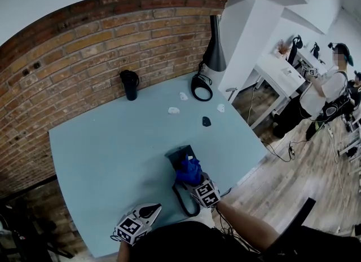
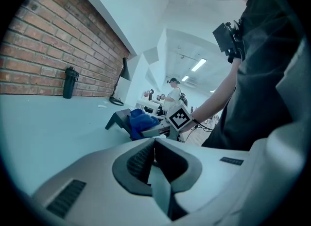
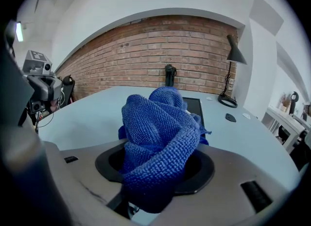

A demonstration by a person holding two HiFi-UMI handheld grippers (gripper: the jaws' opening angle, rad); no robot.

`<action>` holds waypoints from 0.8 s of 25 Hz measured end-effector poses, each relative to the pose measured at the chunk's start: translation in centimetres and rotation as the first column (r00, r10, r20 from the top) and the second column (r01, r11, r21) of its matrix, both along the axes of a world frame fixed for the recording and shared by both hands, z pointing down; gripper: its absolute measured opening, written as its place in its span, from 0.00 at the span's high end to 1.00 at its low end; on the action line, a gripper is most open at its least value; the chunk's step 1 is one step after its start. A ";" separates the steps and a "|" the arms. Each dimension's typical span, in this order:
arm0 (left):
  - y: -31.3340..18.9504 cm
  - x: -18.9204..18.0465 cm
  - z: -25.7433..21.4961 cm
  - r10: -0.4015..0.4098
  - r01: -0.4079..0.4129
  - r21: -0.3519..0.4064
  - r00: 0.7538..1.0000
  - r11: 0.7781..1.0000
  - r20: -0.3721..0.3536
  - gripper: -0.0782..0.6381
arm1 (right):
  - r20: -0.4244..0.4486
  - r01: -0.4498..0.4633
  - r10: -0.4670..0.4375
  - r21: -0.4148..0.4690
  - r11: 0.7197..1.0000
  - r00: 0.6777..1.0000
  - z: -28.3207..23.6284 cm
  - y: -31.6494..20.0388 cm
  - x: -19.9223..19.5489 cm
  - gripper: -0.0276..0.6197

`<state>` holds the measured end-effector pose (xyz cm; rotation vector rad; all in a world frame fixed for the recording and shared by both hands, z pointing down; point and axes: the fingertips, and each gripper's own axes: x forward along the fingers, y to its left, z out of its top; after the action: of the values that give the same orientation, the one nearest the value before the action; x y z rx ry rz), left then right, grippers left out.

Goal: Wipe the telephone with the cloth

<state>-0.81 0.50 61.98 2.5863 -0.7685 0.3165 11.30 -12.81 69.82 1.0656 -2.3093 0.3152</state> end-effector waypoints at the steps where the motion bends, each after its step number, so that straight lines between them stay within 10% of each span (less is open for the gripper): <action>1: 0.0 0.0 0.0 0.000 0.000 0.002 1.000 1.000 0.000 0.89 | -0.003 0.003 -0.003 -0.003 1.000 1.000 0.2 0.4 0.1 0.60; 11: 0.3 -0.1 -0.1 -0.001 0.001 0.010 1.000 1.000 0.007 0.89 | -0.078 0.050 -0.067 -0.206 0.977 0.995 3.3 6.1 1.2 0.60; 17: -0.3 0.3 -1.5 0.003 -0.005 0.083 1.000 0.997 0.031 0.89 | -0.074 0.250 -0.364 -0.601 0.759 0.929 3.1 11.0 -0.2 0.60; 20: -1.7 0.0 -4.0 -0.049 0.046 0.159 0.999 0.986 0.014 0.89 | 0.042 0.283 -0.293 -0.420 0.862 0.955 -2.4 7.0 -3.2 0.61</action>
<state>-0.83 -1.16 57.95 2.7118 -0.8937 0.2749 8.11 -5.78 67.44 0.4972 -2.1973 0.6436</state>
